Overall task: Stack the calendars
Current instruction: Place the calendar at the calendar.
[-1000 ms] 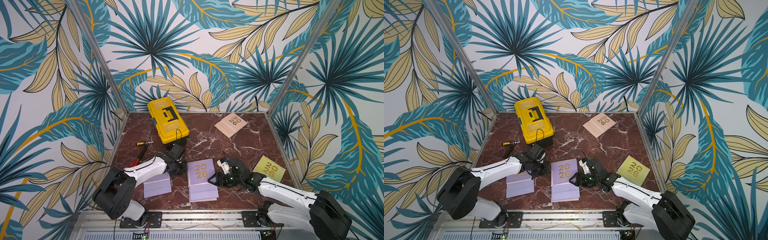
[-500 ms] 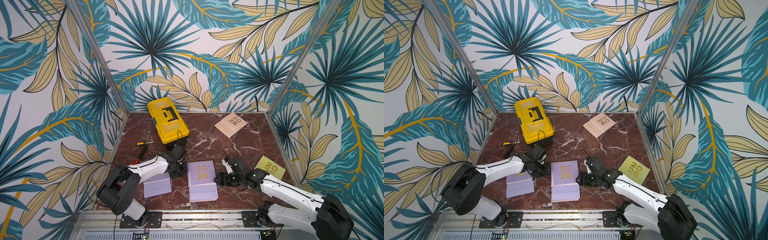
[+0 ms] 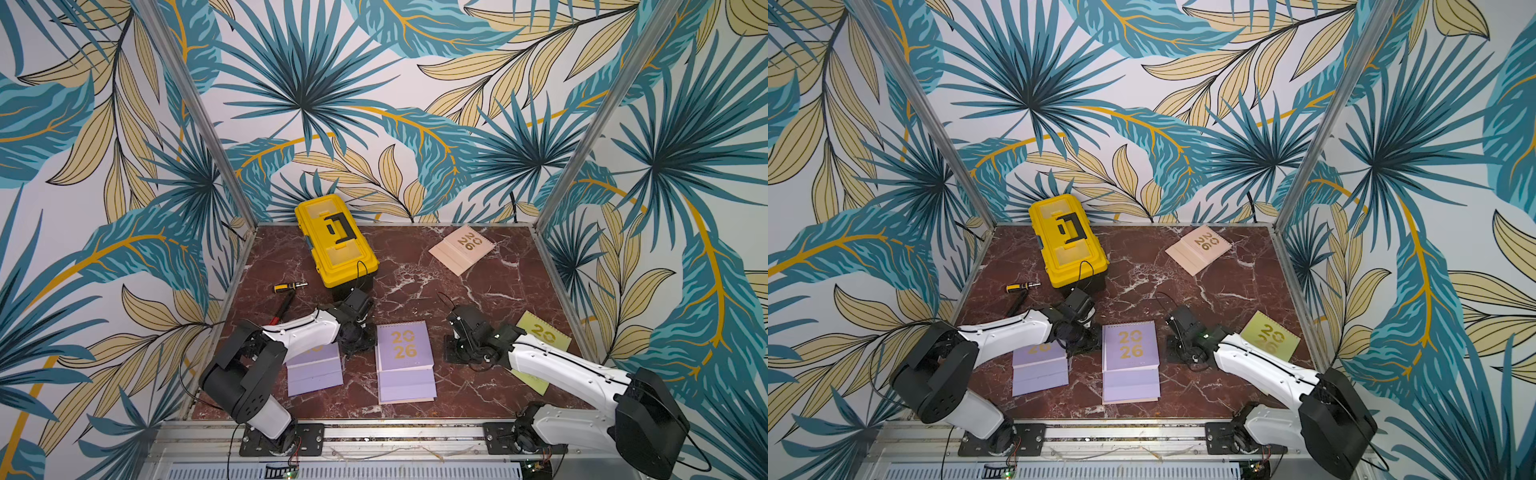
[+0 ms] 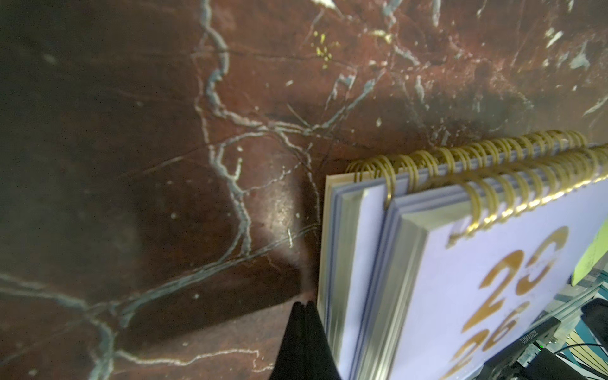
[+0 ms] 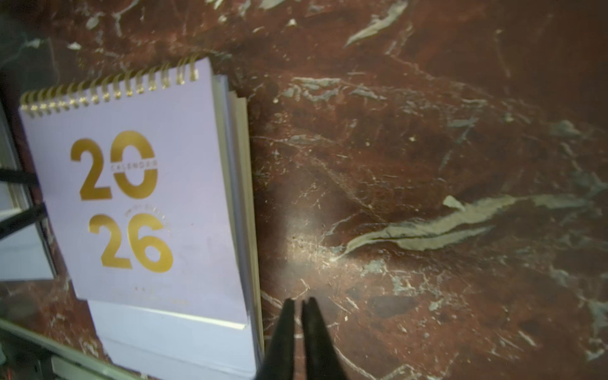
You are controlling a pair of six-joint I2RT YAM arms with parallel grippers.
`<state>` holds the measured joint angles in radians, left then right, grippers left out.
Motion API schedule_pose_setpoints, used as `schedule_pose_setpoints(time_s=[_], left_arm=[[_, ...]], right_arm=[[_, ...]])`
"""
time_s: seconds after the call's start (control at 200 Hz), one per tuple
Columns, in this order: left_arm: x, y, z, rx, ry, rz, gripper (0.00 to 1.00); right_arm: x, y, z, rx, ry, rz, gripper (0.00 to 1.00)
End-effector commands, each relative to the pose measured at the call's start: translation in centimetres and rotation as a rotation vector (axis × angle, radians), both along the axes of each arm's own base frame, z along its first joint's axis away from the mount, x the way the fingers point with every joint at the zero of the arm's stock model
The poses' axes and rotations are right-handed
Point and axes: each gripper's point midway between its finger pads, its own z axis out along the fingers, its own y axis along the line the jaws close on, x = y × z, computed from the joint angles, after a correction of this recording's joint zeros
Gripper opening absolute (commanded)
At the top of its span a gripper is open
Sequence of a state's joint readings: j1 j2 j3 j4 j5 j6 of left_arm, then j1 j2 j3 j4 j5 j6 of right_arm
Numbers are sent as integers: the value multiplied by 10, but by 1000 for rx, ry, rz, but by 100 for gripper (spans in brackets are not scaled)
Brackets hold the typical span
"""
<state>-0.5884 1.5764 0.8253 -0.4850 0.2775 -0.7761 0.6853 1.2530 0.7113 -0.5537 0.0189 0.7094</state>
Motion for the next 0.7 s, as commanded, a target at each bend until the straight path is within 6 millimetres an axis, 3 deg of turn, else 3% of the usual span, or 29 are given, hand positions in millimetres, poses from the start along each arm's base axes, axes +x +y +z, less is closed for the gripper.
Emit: schedule_pose_setpoints(time_s=[0.0,0.255,0.526,0.696], left_arm=[[9,-10,8,-31,-30,-18,0],[11,-15,9,-45,-34,-26,0],[13,-21,9,-56,-33,-37,0],[15,-29,7,-63,-31,-48,0]], right_arm=[[0,-11,-6,-90,26,-21,0],[8,0,-15,-122,44,-5,0],[16,28,-32,-74,68,65,0],[16,32,-35,-76,65,87,0]])
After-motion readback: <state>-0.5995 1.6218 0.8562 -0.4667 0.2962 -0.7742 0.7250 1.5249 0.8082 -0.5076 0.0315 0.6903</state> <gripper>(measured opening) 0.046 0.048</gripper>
